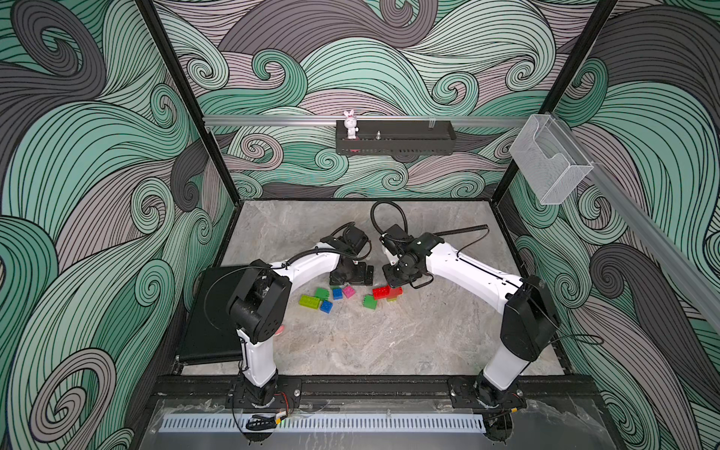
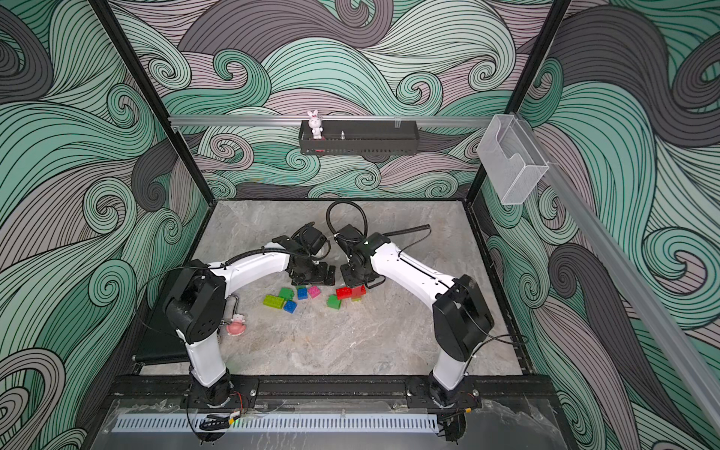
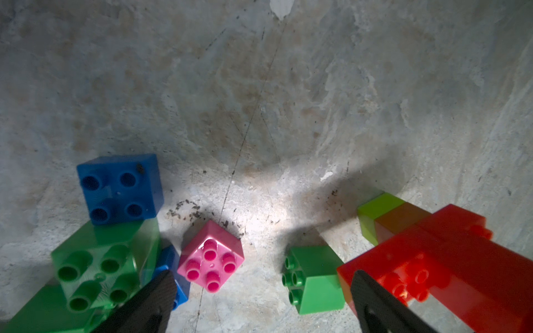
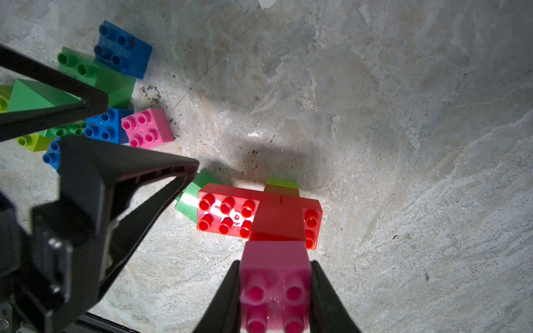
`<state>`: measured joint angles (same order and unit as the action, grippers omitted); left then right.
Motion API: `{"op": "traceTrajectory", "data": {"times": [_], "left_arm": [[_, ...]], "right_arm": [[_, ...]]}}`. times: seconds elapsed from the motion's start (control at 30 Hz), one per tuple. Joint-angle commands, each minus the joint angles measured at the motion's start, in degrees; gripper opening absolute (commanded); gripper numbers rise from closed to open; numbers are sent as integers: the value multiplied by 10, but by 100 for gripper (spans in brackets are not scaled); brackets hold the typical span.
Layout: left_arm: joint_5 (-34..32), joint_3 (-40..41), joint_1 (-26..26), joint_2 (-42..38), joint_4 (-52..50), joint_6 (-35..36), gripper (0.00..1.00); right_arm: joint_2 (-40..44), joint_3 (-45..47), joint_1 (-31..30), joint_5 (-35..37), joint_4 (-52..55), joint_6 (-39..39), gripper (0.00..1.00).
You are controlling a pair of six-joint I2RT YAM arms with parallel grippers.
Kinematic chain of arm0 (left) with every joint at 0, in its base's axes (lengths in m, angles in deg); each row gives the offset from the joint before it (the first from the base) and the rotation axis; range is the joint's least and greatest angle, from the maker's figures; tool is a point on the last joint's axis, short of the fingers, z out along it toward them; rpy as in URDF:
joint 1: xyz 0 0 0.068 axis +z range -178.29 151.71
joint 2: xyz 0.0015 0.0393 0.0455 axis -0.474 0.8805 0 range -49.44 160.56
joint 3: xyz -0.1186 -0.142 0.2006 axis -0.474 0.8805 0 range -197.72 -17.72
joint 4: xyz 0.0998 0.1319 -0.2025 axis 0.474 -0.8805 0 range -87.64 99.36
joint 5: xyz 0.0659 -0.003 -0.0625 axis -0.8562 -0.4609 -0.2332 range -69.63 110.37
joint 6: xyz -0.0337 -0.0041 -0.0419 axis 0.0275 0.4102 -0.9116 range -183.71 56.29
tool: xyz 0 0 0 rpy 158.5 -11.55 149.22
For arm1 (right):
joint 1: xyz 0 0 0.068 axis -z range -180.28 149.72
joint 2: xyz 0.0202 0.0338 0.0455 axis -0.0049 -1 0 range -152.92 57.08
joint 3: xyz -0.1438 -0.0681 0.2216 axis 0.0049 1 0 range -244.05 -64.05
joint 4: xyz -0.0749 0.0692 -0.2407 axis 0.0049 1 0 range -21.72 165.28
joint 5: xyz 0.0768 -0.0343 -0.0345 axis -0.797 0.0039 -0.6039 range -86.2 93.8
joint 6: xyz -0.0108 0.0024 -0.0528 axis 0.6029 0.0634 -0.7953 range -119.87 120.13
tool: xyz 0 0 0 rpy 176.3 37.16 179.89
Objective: Assemble the number 4 with lego
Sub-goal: Assemble the lego brick with the lego brick.
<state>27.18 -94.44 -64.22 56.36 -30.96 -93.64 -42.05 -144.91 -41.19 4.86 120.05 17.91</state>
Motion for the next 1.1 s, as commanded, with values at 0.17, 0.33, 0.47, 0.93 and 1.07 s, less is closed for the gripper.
{"op": "traceTrajectory", "data": {"times": [0.17,0.33,0.47,0.93,1.07], "left_arm": [[-9,9,2,-13,-17,8,99],[2,7,3,-10,-16,8,99],[2,5,3,-13,-17,6,99],[9,10,3,-15,-15,4,98],[9,12,3,-16,-14,3,99]], "right_arm": [[-5,-22,0,3,35,15,0],[4,-22,0,9,36,26,0],[8,-26,0,17,39,34,0],[11,-31,-17,23,47,85,0],[3,-33,-17,32,47,88,0]]}}
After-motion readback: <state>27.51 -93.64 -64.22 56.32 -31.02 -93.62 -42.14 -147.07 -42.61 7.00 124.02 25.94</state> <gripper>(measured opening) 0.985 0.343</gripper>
